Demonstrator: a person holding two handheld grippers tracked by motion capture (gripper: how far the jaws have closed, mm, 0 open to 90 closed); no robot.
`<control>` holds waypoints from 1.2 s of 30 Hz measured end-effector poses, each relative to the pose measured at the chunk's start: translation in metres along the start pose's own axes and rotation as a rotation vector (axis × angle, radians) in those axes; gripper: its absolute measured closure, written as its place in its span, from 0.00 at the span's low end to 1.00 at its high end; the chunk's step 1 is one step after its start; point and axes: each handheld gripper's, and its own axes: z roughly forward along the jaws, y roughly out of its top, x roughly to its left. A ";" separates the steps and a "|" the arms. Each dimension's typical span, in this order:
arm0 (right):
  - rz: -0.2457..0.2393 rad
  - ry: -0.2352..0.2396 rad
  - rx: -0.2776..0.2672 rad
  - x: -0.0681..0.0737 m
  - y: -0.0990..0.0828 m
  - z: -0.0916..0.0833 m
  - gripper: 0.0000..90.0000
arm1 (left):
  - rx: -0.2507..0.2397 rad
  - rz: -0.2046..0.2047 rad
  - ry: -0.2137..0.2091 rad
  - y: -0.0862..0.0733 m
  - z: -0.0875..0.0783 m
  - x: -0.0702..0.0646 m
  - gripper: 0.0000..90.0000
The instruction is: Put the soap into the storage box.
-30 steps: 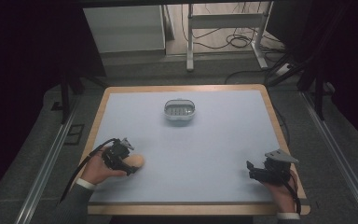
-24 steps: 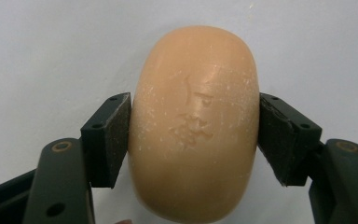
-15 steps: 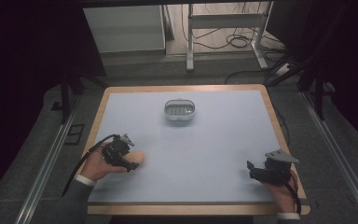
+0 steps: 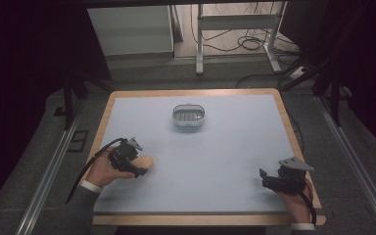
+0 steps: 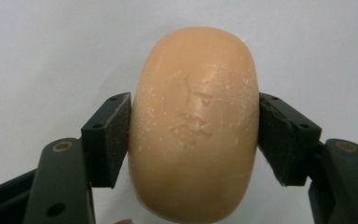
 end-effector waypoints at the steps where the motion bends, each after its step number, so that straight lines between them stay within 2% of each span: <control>1: -0.001 0.000 -0.001 0.000 0.000 0.000 0.07 | 0.000 0.002 0.000 0.000 0.000 0.000 0.35; 10: 0.000 -0.002 0.000 0.000 0.000 0.000 0.07 | -0.009 0.002 0.004 0.003 -0.003 0.000 0.35; 23: 0.000 -0.005 0.003 0.000 -0.001 0.000 0.07 | -0.020 0.022 0.021 0.013 -0.014 0.001 0.35; 36: -0.004 -0.002 0.005 0.000 0.000 0.002 0.07 | -0.041 0.010 0.032 0.018 -0.022 0.005 0.35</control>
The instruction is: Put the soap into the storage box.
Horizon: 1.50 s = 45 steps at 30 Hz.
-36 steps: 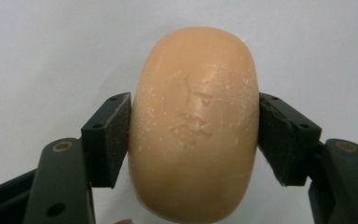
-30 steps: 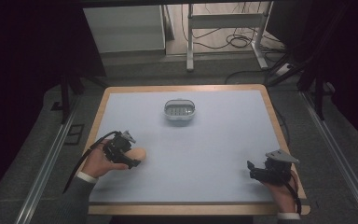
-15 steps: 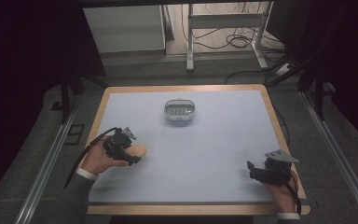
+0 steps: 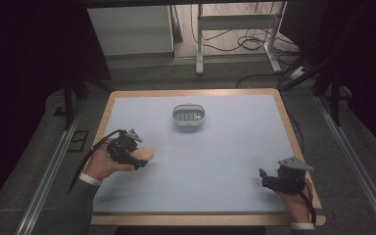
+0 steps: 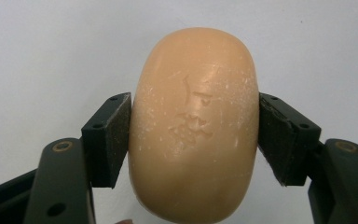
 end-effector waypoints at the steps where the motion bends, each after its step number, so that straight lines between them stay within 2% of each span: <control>1: 0.000 0.000 0.001 0.000 0.000 0.000 0.07 | 0.002 0.001 0.000 0.001 0.000 0.000 0.35; 11: 0.000 0.002 0.000 0.000 0.000 0.000 0.07 | -0.002 0.007 -0.013 0.012 -0.003 0.002 0.35; 35: 0.001 -0.004 0.010 0.000 -0.001 0.001 0.07 | -0.023 0.022 -0.007 0.034 -0.003 0.005 0.35; 45: -0.012 0.006 -0.003 0.001 -0.001 0.001 0.07 | -0.027 0.021 0.000 0.042 -0.003 0.007 0.35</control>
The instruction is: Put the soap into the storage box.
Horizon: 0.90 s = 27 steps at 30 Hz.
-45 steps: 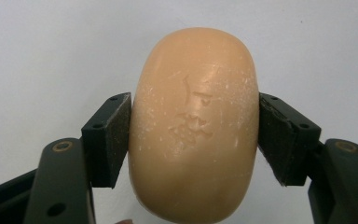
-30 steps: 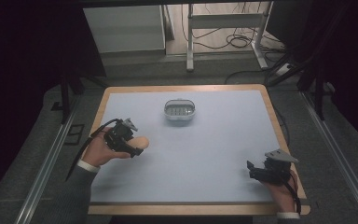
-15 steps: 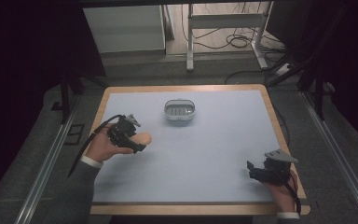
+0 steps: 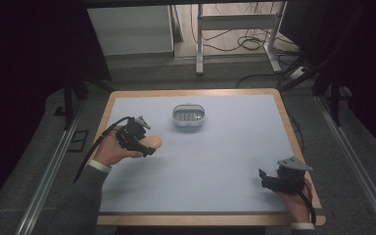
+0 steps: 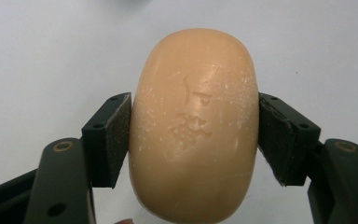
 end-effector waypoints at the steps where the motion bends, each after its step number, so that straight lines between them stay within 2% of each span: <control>1: 0.001 0.001 0.001 0.000 0.000 0.000 0.07 | 0.000 0.002 -0.001 0.001 0.000 0.000 0.35; 27: 0.001 0.001 0.004 0.000 0.000 0.001 0.07 | 0.009 0.039 -0.007 0.030 0.008 0.002 0.36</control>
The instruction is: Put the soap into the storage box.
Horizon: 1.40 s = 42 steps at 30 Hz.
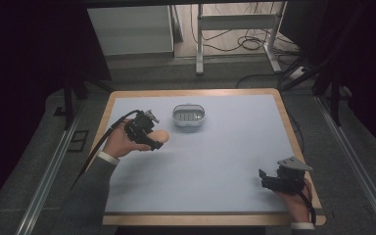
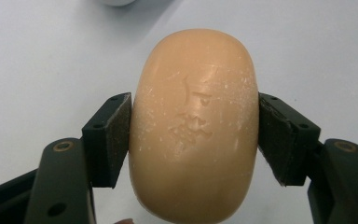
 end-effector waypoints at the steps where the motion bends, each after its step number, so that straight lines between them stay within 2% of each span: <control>1: 0.000 0.000 0.000 0.000 0.000 0.000 0.07 | 0.005 0.002 0.001 0.001 0.000 0.000 0.36; 9: -0.001 0.001 0.003 0.000 -0.001 0.001 0.07 | 0.019 0.011 -0.006 0.011 0.007 0.004 0.36; 17: 0.001 -0.006 0.003 -0.001 -0.001 0.000 0.07 | 0.014 0.007 -0.014 0.017 0.014 0.007 0.36; 42: 0.000 -0.003 0.005 -0.001 -0.002 0.002 0.07 | 0.026 -0.004 -0.012 0.034 0.024 0.020 0.36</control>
